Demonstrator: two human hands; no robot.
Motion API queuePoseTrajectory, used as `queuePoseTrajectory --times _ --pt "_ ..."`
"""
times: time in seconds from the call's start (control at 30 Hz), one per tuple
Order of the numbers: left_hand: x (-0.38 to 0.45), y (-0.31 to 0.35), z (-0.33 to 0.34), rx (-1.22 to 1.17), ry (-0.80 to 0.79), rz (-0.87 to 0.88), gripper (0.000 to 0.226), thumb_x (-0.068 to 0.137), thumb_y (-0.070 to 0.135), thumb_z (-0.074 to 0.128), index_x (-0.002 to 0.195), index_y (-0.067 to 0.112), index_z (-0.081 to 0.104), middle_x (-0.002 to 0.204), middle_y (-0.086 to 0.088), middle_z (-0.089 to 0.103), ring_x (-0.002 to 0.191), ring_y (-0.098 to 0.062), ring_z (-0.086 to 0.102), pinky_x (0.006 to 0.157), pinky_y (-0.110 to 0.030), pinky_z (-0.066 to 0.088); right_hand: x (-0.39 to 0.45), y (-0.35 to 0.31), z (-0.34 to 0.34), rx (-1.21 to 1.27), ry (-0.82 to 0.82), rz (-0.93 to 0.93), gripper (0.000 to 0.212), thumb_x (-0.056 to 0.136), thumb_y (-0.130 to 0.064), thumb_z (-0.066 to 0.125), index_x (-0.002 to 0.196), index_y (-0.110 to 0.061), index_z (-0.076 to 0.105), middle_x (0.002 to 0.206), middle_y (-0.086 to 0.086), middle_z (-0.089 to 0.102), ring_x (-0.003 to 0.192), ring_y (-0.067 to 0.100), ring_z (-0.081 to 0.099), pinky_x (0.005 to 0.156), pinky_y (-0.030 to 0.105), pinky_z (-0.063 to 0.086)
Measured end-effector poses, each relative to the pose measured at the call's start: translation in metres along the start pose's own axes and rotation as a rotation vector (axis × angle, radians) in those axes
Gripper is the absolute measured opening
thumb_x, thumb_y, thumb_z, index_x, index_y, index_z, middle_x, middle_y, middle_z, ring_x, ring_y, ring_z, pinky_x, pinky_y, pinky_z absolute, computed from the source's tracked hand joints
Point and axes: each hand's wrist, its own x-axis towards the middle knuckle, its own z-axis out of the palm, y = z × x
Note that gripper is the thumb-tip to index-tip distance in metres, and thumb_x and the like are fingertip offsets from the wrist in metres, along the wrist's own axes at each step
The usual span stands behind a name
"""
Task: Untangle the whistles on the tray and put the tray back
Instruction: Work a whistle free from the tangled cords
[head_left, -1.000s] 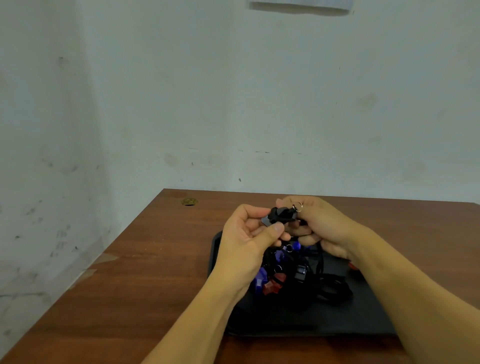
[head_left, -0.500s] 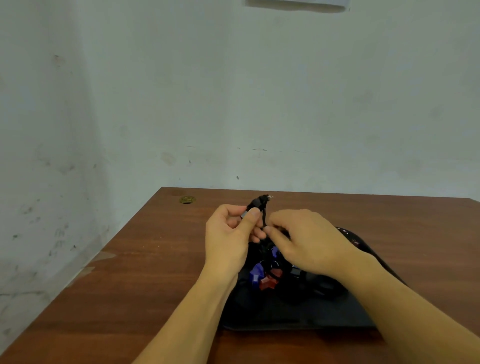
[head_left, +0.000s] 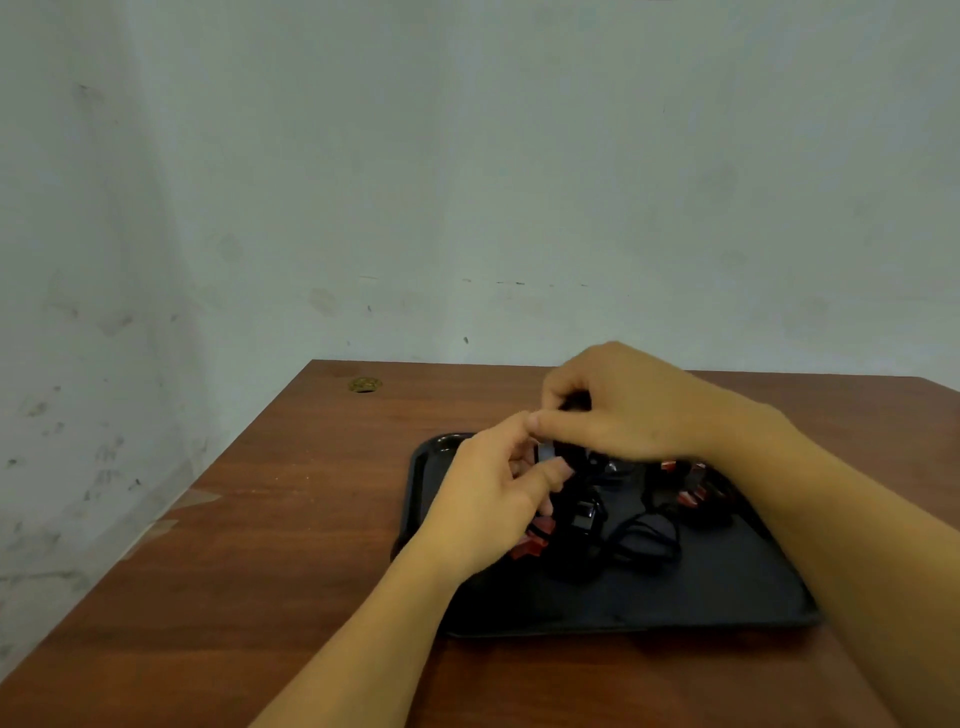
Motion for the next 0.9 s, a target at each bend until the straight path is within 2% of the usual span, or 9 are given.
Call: queuePoseTrajectory --times 0.1,0.2,0.27,0.33,0.43,0.53,0.7,0.83,0.9 --pt "0.001 0.005 0.001 -0.276 -0.001 0.011 0.017 0.095 0.006 0.064 0.106 0.018 0.065 0.074 -0.008 0.068 0.057 -0.019 0.06 0.063 -0.035 0.054 0.003 0.015 0.0 0.264 0.073 0.063 0.031 0.093 -0.04 0.067 0.07 -0.019 0.069 0.055 -0.015 0.058 0.051 0.0 0.048 0.057 0.013 0.038" --pt "0.003 0.007 0.002 -0.488 0.061 0.014 0.014 0.094 0.003 0.063 0.102 0.013 0.066 0.071 -0.008 0.068 0.055 -0.018 0.058 0.059 -0.03 0.049 -0.001 0.027 0.015 0.602 0.104 0.158 0.038 0.089 -0.046 0.068 0.07 -0.012 0.068 0.062 -0.003 0.059 0.058 0.009 0.052 0.064 0.024 0.043" --pt "0.002 0.008 0.004 -0.552 0.08 0.0 0.013 0.092 0.006 0.063 0.104 0.006 0.064 0.07 -0.008 0.068 0.054 -0.017 0.057 0.058 -0.029 0.048 -0.003 0.03 0.025 0.822 0.112 0.211 0.037 0.085 -0.047 0.067 0.064 -0.016 0.063 0.062 0.003 0.054 0.055 0.014 0.046 0.057 0.026 0.038" --pt "0.002 0.008 0.005 -0.593 0.087 -0.013 0.012 0.092 0.006 0.062 0.103 0.004 0.063 0.07 -0.008 0.068 0.054 -0.016 0.057 0.058 -0.027 0.048 -0.003 0.03 0.033 0.961 0.132 0.243 0.036 0.084 -0.045 0.066 0.058 -0.021 0.057 0.058 -0.001 0.043 0.049 0.011 0.031 0.047 0.022 0.024" --pt "0.003 0.01 0.004 -0.712 0.097 -0.022 0.017 0.086 0.011 0.064 0.101 0.005 0.06 0.072 -0.011 0.067 0.056 -0.016 0.058 0.057 -0.026 0.049 -0.002 0.032 0.041 1.085 0.147 0.266 0.036 0.093 -0.037 0.061 0.063 -0.016 0.058 0.054 -0.003 0.039 0.044 0.007 0.025 0.041 0.019 0.019" --pt "0.005 0.011 0.001 -0.781 0.142 -0.023 0.017 0.082 0.011 0.065 0.098 0.006 0.06 0.073 -0.014 0.067 0.057 -0.017 0.059 0.057 -0.024 0.05 -0.001 0.033 0.052 1.039 0.142 0.272 0.048 0.103 -0.024 0.053 0.056 -0.023 0.064 0.053 -0.005 0.044 0.041 0.005 0.027 0.039 0.017 0.02" --pt "0.008 0.003 0.001 -0.675 0.293 -0.048 0.009 0.091 0.005 0.065 0.097 0.004 0.059 0.073 -0.013 0.068 0.059 -0.018 0.059 0.058 -0.026 0.05 -0.003 0.028 0.067 0.622 0.272 0.128 0.033 0.104 -0.02 0.051 0.073 -0.015 0.061 0.059 -0.009 0.055 0.051 0.002 0.046 0.054 0.016 0.039" --pt "0.01 -0.005 -0.003 -0.373 0.402 -0.036 0.007 0.095 0.007 0.064 0.096 0.009 0.057 0.067 -0.006 0.067 0.054 -0.014 0.057 0.055 -0.026 0.048 -0.01 0.02 0.07 0.304 0.256 0.041 0.022 0.101 -0.026 0.051 0.083 -0.031 0.062 0.075 -0.005 0.067 0.069 0.012 0.062 0.069 0.037 0.053" --pt "0.009 -0.011 -0.005 -0.18 0.417 -0.028 0.009 0.095 0.015 0.066 0.093 0.018 0.058 0.07 -0.012 0.066 0.053 -0.018 0.055 0.054 -0.034 0.047 -0.014 0.016 0.062 0.214 0.234 0.028 0.018 0.099 -0.032 0.051 0.086 -0.035 0.064 0.081 -0.007 0.071 0.077 0.011 0.066 0.073 0.04 0.055"
